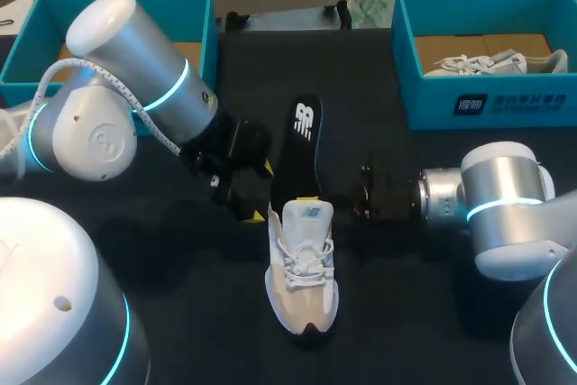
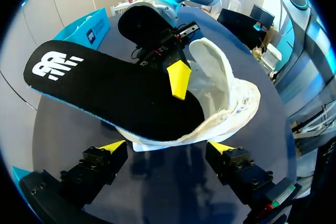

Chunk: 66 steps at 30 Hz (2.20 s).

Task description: Take the shoe out of the shoebox, open the shoe tongue, remove and reinsert the insole, then place the shoe into the shoebox

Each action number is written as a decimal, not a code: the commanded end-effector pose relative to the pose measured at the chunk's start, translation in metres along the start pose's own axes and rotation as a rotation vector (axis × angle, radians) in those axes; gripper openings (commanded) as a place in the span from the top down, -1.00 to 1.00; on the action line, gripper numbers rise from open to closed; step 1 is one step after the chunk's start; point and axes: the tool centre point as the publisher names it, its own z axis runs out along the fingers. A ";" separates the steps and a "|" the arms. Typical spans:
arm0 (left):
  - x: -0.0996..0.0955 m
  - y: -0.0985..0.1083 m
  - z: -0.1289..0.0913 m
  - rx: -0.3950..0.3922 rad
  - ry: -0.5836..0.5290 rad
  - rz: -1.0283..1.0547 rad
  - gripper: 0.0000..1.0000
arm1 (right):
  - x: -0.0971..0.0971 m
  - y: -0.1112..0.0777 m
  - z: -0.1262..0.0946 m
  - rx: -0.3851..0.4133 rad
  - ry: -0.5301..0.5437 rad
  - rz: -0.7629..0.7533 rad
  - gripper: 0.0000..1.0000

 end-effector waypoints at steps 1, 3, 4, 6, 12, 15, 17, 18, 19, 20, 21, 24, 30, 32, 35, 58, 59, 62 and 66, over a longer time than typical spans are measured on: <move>0.000 0.000 0.001 -0.001 0.000 0.000 -1.00 | 0.002 0.001 0.004 0.013 0.000 -0.009 0.55; 0.000 0.000 0.001 -0.001 0.000 0.000 -1.00 | 0.003 0.002 0.004 0.018 0.000 -0.017 0.55; 0.000 0.000 0.001 -0.001 0.000 0.000 -1.00 | 0.003 0.003 0.005 0.020 0.000 -0.020 0.54; 0.000 0.000 0.001 -0.001 0.000 0.000 -1.00 | 0.005 0.004 0.005 0.025 0.000 -0.028 0.50; 0.000 0.000 0.001 -0.001 0.000 0.000 -1.00 | 0.008 0.011 0.007 0.036 -0.009 -0.047 0.45; 0.000 0.000 0.001 -0.001 0.000 0.000 -1.00 | 0.008 0.014 0.006 0.042 -0.022 -0.054 0.42; 0.000 0.000 0.001 -0.001 0.000 0.000 -1.00 | 0.006 0.015 0.004 0.045 -0.026 -0.055 0.42; 0.000 0.000 0.001 -0.001 0.000 0.000 -1.00 | 0.005 0.016 0.003 0.047 -0.031 -0.054 0.43; 0.000 0.000 0.001 -0.001 0.000 0.000 -1.00 | 0.004 0.017 0.002 0.047 -0.034 -0.054 0.43; 0.000 0.000 0.001 -0.001 0.000 0.000 -1.00 | 0.004 0.017 0.002 0.048 -0.039 -0.052 0.43; 0.000 0.000 0.001 -0.001 0.000 0.000 -1.00 | 0.004 0.017 0.001 0.050 -0.046 -0.051 0.42; 0.000 0.000 0.001 -0.001 0.000 0.000 -1.00 | 0.003 0.018 0.000 0.059 -0.054 -0.049 0.43; 0.000 0.000 0.001 -0.001 0.000 0.000 -1.00 | 0.001 0.025 0.000 0.111 -0.057 -0.063 0.40; 0.000 0.000 0.001 -0.001 0.000 0.000 -1.00 | 0.000 0.029 0.002 0.127 -0.054 -0.067 0.38; 0.000 0.000 0.001 -0.001 0.000 0.000 -1.00 | -0.001 0.033 0.006 0.148 -0.049 -0.074 0.36; 0.000 0.000 0.001 -0.001 0.000 0.000 -1.00 | -0.007 0.067 0.024 0.123 -0.009 -0.077 0.65; 0.000 0.000 0.001 -0.001 0.000 0.000 -1.00 | -0.008 0.068 0.024 0.117 -0.007 -0.072 0.65; 0.000 0.000 0.001 -0.001 0.000 0.000 -1.00 | -0.010 0.069 0.024 0.091 -0.017 -0.054 0.67; 0.000 0.000 0.001 -0.001 0.000 0.000 -1.00 | -0.012 0.068 0.022 0.052 -0.021 -0.029 0.69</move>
